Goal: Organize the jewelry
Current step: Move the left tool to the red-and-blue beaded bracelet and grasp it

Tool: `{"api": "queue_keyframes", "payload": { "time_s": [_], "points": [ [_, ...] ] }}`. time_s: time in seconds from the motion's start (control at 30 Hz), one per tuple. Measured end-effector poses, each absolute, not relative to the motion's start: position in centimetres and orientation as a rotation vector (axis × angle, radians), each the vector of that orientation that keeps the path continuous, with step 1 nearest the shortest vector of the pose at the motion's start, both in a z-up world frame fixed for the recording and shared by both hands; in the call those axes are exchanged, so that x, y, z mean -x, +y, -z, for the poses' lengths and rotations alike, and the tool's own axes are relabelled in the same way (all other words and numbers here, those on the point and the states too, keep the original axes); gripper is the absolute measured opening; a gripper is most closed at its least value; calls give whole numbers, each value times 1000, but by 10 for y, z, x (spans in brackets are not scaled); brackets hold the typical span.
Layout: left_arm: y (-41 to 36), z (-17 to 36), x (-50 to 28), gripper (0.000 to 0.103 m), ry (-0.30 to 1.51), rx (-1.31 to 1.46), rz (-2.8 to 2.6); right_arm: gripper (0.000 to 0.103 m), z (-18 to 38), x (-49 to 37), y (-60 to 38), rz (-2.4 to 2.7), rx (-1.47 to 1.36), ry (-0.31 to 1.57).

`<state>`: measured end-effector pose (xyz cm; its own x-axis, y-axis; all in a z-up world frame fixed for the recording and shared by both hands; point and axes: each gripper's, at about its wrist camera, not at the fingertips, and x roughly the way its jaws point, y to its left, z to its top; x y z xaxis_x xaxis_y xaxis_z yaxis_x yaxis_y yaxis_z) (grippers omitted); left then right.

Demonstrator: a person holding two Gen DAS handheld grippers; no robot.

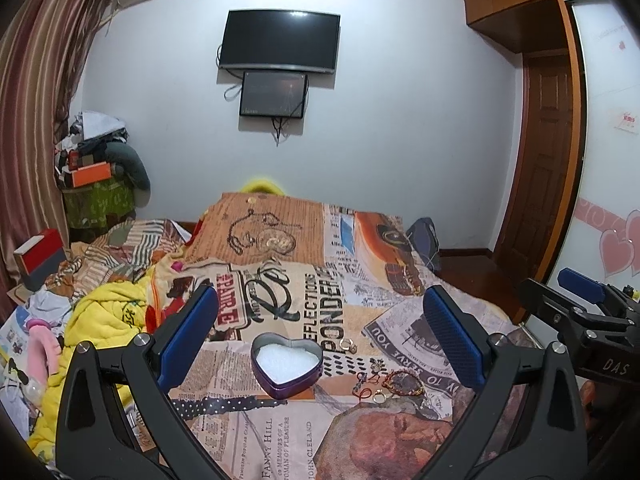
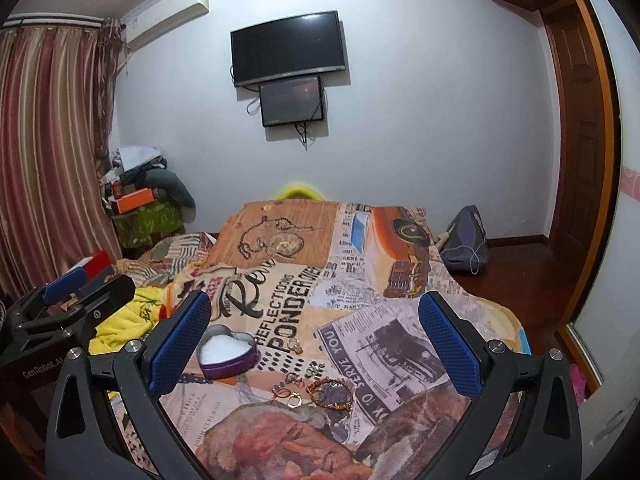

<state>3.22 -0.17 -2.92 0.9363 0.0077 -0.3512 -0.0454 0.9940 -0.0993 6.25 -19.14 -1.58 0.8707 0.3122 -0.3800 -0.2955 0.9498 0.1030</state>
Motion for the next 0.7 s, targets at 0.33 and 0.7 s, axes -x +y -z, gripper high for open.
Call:
{"api": "queue_keyframes", "payload": {
  "time_s": [0.33, 0.7],
  "points": [
    [0, 80, -83, 103, 544, 77, -66, 103, 63, -103, -204, -268, -13, 562],
    [-4, 152, -132, 86, 805, 104, 27, 93, 123, -137, -215, -287, 26, 791]
  ]
}}
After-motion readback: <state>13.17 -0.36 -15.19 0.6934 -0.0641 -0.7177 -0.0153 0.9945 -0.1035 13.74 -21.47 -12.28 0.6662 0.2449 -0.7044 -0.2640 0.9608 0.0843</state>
